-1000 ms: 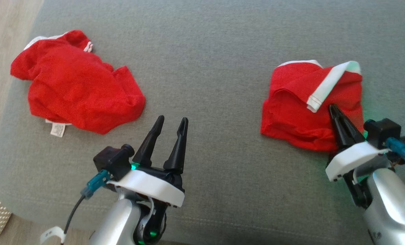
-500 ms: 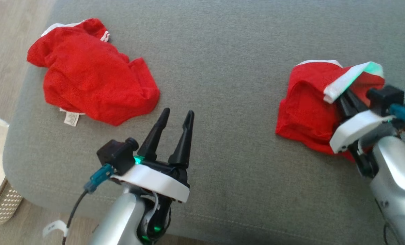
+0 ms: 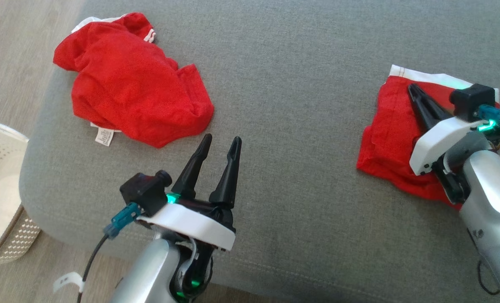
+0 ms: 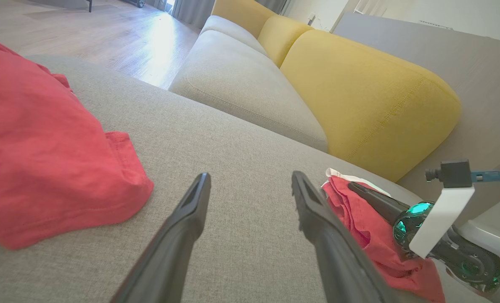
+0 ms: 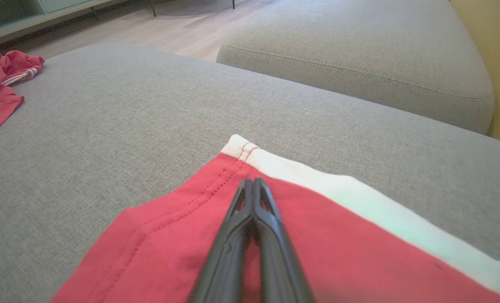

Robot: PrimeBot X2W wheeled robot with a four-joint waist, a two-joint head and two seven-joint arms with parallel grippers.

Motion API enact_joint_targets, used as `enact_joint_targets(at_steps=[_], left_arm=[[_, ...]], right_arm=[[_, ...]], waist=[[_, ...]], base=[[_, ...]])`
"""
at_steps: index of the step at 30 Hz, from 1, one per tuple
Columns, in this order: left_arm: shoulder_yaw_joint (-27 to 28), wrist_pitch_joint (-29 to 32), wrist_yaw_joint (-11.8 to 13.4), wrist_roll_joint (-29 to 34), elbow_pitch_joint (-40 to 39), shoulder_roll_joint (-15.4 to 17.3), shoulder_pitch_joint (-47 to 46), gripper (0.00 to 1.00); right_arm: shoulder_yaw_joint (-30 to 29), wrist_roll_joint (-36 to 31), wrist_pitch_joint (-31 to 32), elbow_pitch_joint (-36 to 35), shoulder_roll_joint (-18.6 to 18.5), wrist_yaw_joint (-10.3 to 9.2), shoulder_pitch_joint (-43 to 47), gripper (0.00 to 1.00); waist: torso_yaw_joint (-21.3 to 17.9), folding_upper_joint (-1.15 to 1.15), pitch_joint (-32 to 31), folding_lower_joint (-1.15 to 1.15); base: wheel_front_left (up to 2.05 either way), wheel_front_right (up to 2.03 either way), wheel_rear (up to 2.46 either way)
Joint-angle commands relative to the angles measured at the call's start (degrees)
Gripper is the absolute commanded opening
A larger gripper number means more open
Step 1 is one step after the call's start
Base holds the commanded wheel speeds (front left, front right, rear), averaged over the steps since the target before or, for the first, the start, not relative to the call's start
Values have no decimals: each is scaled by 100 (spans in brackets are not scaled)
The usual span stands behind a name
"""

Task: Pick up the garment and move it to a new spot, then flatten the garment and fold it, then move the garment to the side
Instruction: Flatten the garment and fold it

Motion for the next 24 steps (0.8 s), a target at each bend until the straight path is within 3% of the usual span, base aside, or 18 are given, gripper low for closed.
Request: enact_joint_targets(at_steps=[1,12,24], left_arm=[[141,-69,36,-18,-212,14,-158,100],[429,-69,44,160,-292,14,-100,100],[839,-69,5,276,-343,14,-5,100]], right_arm=[[74,52,-62,-128,-6,-4,0,0],[227,417,-820,-386,82,-4,69,0],[-1072,67,-1183,-1766,207,-4,1181,0]], waist=[[-6,0,1,0],[-446,0,-398,0],[-1117,0,-865,0]], base=[[0,0,0],[0,0,0],[0,0,0]])
